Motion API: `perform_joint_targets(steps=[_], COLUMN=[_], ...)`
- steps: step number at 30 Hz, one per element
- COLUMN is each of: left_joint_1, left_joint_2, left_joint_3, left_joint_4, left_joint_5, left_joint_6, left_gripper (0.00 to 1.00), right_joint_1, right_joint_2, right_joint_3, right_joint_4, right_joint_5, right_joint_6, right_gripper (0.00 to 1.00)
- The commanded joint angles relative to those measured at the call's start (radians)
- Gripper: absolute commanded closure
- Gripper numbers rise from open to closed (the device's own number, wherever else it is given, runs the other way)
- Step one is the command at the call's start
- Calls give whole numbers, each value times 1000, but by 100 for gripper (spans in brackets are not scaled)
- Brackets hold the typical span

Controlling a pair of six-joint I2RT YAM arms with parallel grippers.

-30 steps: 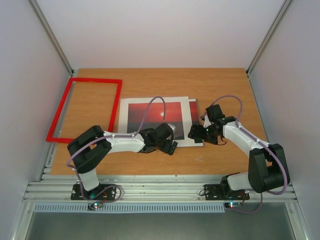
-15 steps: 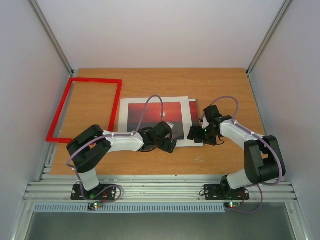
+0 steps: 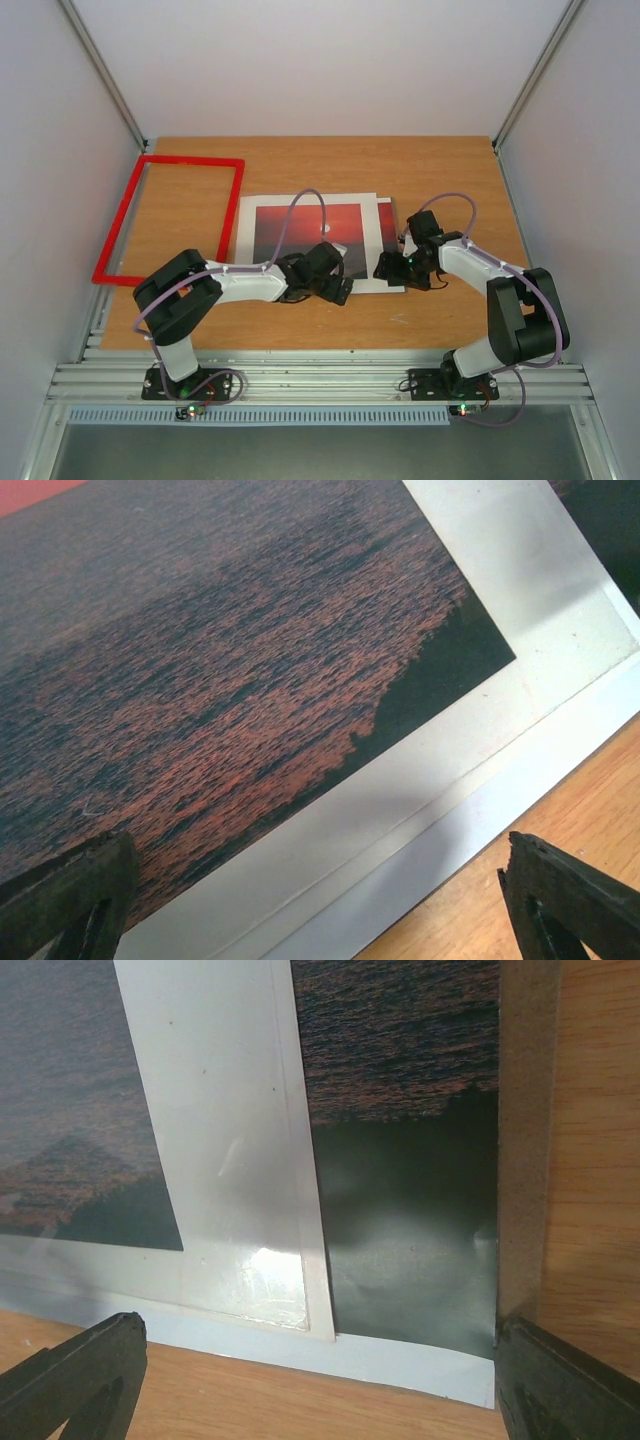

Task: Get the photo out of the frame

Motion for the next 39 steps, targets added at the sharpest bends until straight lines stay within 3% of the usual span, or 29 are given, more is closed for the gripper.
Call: perform_joint_targets(steps=[1, 20, 39], left_joint_1=[5, 5, 6], left_joint_2=[-17, -36, -39], left_joint_3=[-25, -42, -44], left_joint_4=[6, 10, 18], left_joint_5=[22, 12, 23], left_joint_6=[-18, -22, -28], left_gripper=[1, 1, 1], right_joint_1=[7, -190, -299], right_joint_2=[-8, -81, -30], right_joint_3=[-19, -126, -213], right_joint_4=[37, 181, 322], right_joint_5=[-78, -426, -552], right_joint_6=[9, 57, 144], right_gripper=[6, 16, 36])
